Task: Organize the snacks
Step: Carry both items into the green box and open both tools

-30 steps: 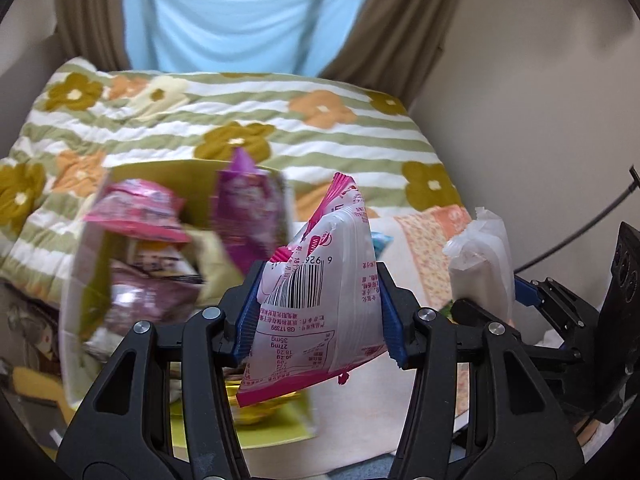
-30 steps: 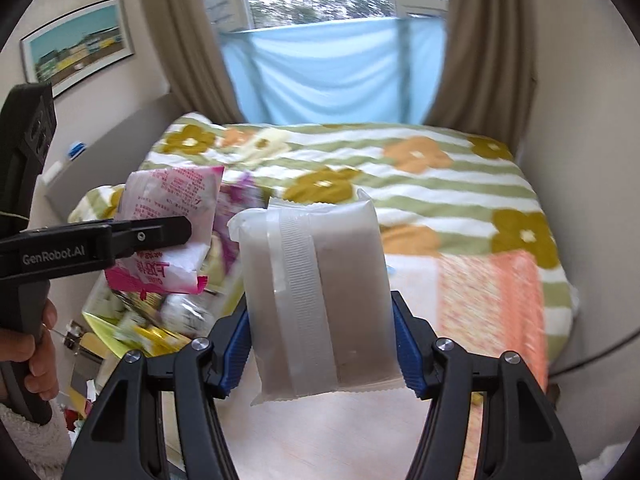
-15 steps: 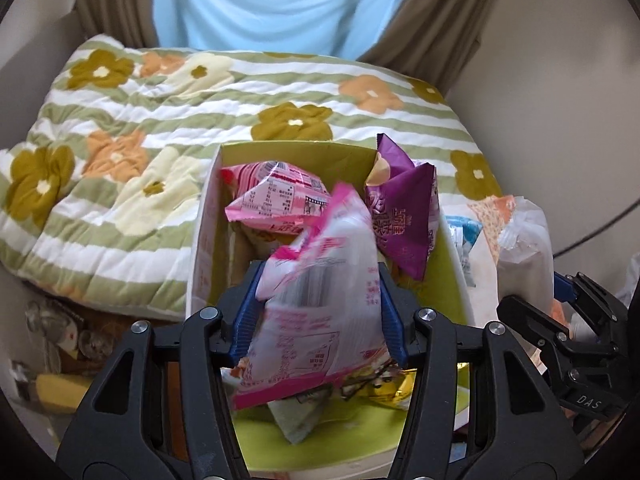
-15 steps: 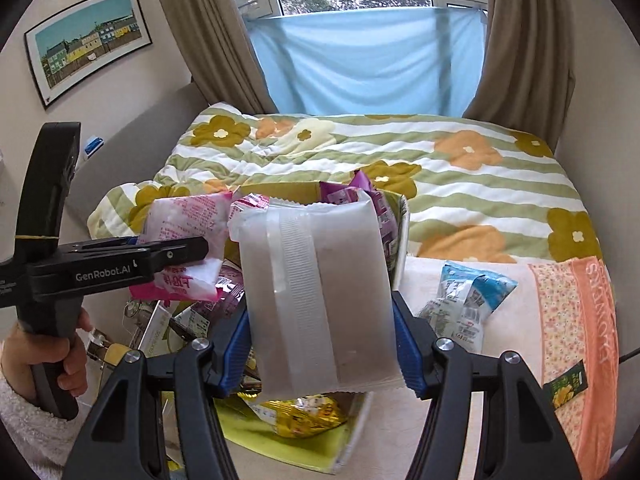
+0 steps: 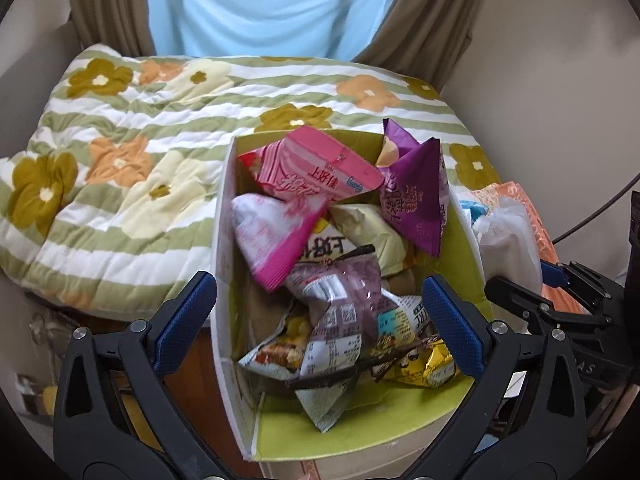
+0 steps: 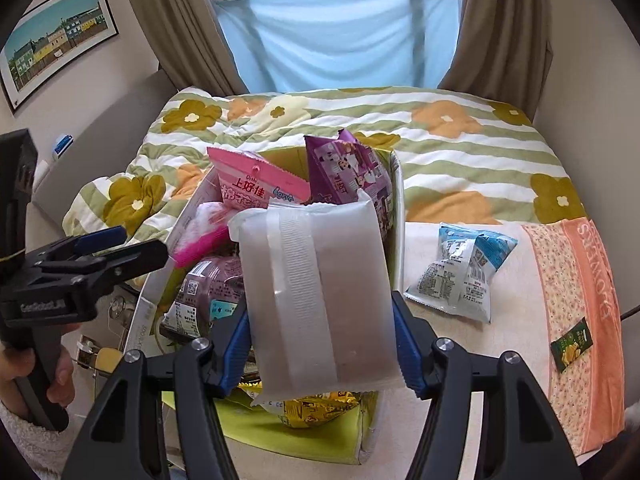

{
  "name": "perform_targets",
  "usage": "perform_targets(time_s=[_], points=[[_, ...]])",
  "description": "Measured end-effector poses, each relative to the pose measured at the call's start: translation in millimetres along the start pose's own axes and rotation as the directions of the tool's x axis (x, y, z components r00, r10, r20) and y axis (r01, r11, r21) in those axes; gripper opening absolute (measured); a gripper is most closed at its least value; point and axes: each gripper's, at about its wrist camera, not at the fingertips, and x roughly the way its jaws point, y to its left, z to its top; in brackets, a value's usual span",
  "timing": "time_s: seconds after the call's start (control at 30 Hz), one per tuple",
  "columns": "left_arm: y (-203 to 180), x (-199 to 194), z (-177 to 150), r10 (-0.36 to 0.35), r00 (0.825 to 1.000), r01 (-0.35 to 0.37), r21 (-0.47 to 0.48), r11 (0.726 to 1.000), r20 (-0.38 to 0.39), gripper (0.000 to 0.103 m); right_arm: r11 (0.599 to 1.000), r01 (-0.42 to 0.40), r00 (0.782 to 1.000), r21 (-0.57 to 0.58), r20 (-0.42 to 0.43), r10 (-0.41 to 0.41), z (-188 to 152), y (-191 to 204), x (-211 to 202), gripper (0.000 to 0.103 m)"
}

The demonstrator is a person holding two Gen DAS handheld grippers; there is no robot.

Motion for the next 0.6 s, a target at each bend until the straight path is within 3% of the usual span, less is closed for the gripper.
perform_targets(time_s=[0.23,0.37,0.6], points=[[4,-6,-14,0.026,1.0,-0.027,-0.025,0.999,-0.004,0.102,0.999,-0.018,0.999,0.027,-0.042,0.019,5,-2,24,0.061],[7,-10,-22,0.049,0.999,-0.05,-0.051,0.997,-0.006,0.102,0.998,-0.047,0.999,0.039,-0.015,0.047,1,-2,20,0.082],[4,-9,-41,0.048,0.999,-0.049,-0.059,0.997,-0.016,0.102,0.997,-0.063,0.998,0.049,-0.027,0.064,-15,-5,13,0.083]])
